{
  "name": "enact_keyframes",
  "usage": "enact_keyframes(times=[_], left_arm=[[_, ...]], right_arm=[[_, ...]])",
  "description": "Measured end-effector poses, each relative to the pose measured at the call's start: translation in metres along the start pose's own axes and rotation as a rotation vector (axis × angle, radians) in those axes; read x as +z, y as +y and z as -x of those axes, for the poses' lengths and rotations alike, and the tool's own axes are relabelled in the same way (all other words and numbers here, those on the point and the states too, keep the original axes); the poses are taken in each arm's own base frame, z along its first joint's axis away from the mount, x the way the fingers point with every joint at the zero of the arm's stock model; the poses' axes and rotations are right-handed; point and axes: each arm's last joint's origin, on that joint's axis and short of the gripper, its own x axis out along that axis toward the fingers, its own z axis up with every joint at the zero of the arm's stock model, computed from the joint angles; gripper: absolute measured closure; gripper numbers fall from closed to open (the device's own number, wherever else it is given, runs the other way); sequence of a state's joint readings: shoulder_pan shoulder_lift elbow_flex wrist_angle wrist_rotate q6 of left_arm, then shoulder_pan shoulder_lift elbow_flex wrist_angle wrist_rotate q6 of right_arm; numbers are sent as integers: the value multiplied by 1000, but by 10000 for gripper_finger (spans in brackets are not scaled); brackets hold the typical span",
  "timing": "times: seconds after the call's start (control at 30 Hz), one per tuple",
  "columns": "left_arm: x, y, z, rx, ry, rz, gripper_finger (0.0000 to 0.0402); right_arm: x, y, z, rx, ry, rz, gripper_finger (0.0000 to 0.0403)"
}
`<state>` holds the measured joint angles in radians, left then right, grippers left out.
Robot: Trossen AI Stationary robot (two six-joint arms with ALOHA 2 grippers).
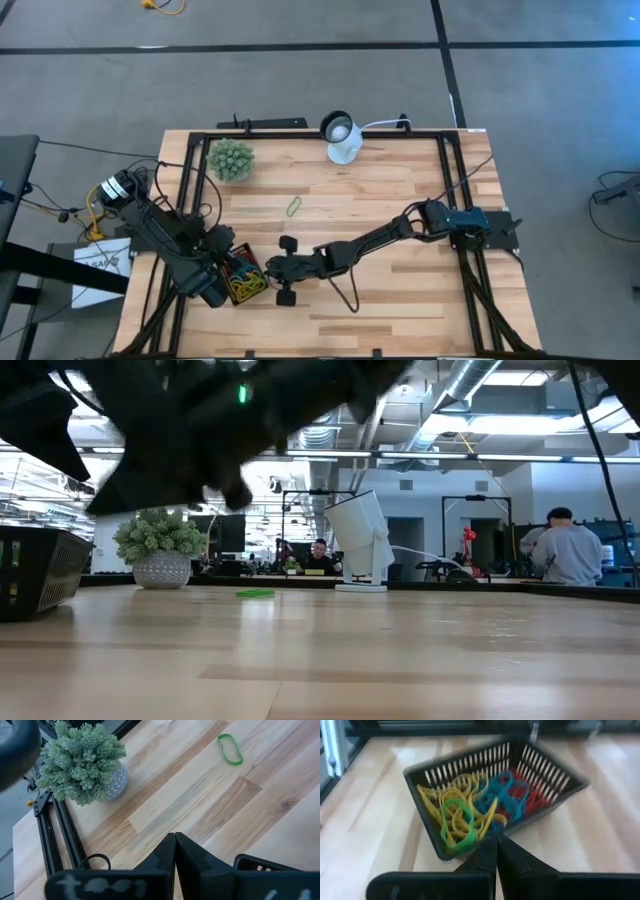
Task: Pick and place items into bin
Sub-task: Put the green rubber band into the black bin
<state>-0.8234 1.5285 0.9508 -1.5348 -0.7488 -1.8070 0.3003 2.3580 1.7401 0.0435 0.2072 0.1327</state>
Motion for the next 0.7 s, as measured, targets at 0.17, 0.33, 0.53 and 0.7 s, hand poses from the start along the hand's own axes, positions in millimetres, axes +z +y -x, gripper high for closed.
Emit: enact_keyframes(times=[0.17,0.33,0.53,0.7], left_arm=[[0,-2,0,-22,-19,57,401],[0,-12,1,-116,-52,209,401],[14,-25,4,-238,-253,335,401],[69,-5,8,-91,-196,338,401]], right_arm=[[53,-9,45,-3,-114,90,403],[109,-26,120,-30,-192,219,403],[142,-51,230,41,-147,281,403],[149,-64,321,96,-163,265,403]])
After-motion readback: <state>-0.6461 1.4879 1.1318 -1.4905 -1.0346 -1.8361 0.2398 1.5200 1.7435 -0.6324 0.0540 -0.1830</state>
